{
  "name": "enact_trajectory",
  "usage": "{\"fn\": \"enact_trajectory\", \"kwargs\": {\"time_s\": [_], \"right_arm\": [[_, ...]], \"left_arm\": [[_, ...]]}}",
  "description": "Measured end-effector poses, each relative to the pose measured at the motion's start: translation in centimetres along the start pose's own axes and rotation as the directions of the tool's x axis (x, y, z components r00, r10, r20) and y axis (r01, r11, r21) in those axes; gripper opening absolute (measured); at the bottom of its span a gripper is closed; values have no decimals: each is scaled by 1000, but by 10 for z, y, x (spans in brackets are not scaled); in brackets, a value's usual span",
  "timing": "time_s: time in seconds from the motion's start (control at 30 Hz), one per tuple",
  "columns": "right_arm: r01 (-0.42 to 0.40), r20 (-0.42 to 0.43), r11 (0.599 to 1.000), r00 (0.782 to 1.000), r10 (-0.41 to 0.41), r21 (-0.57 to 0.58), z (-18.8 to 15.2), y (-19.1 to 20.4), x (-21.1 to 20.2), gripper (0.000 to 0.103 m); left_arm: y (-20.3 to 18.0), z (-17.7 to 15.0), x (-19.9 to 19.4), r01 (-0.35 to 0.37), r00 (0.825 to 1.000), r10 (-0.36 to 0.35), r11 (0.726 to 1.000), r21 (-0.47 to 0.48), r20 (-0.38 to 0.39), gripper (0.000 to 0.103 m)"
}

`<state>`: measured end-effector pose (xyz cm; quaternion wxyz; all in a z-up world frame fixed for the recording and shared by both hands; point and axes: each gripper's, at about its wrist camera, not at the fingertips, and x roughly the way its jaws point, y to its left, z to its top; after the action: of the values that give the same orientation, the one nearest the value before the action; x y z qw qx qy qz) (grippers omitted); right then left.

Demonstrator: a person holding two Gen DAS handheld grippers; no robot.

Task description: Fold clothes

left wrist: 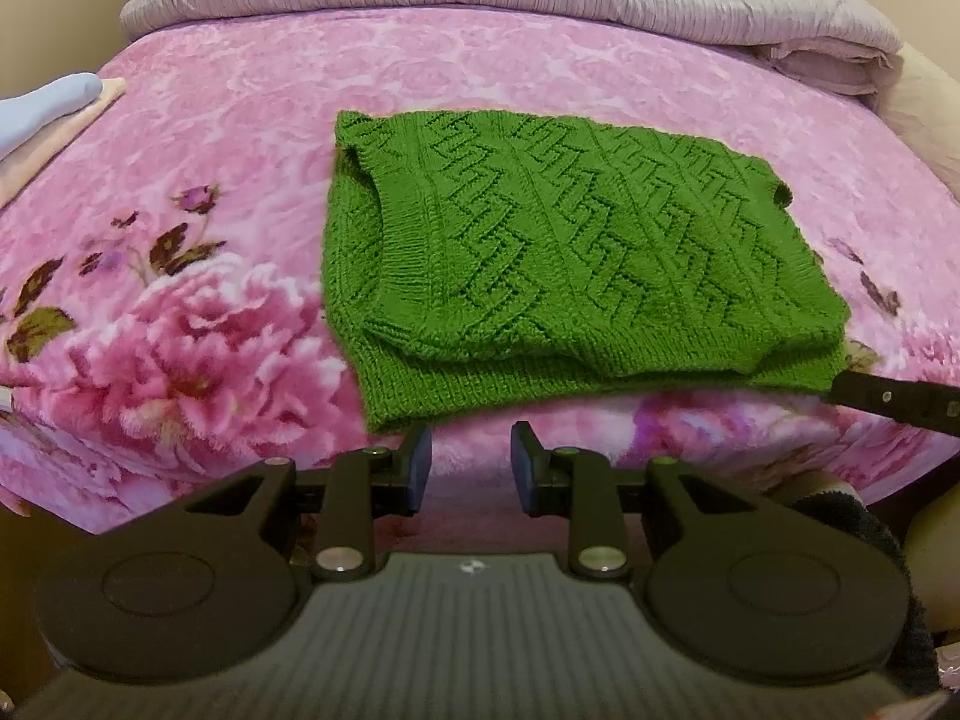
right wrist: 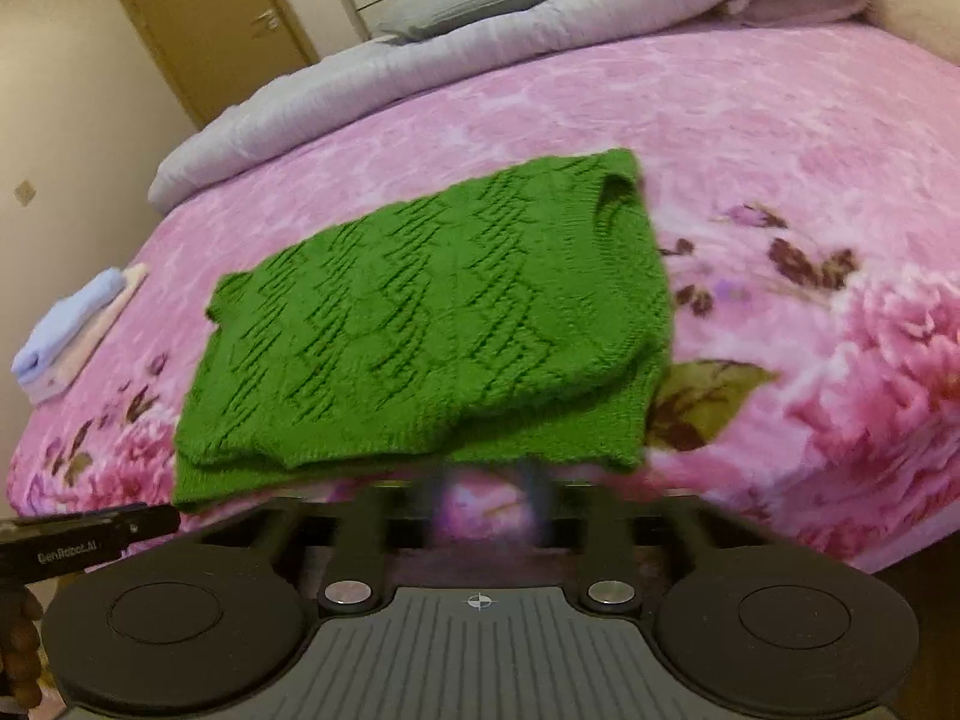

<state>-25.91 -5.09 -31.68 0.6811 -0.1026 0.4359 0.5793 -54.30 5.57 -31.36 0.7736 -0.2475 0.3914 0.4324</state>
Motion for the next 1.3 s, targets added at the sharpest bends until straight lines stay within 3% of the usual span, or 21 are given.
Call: {"fn": "enact_trajectory", "kwargs": {"time_s": [0.03, 0.43, 0.8, 1.13, 1.23, 1.3], "right_arm": [[-4, 7, 1000, 1000, 4, 19, 1, -4, -1, 66], [-53, 56, 967, 998, 40, 248, 20, -58, -3, 66], [14, -10, 977, 1000, -12, 215, 23, -54, 13, 66], [-14, 2, 974, 1000, 14, 225, 27, -54, 19, 66], [-93, 71, 943, 995, 74, 321, 25, -75, 16, 66], [-161, 122, 894, 985, 120, 418, 22, -95, 15, 66]], "left_arm": [[-1, 1, 1, 2, 1000, -2, 1000, 3, -3, 25], [3, 12, 21, 20, 999, -20, 1000, -5, -27, 25], [9, 24, 35, 5, 999, -6, 1000, -10, -42, 25], [15, 26, 36, 5, 999, -6, 1000, -23, -48, 25], [15, 29, 31, 40, 999, -41, 999, -19, -14, 25], [15, 32, 28, 67, 998, -66, 998, -16, 14, 25]]}}
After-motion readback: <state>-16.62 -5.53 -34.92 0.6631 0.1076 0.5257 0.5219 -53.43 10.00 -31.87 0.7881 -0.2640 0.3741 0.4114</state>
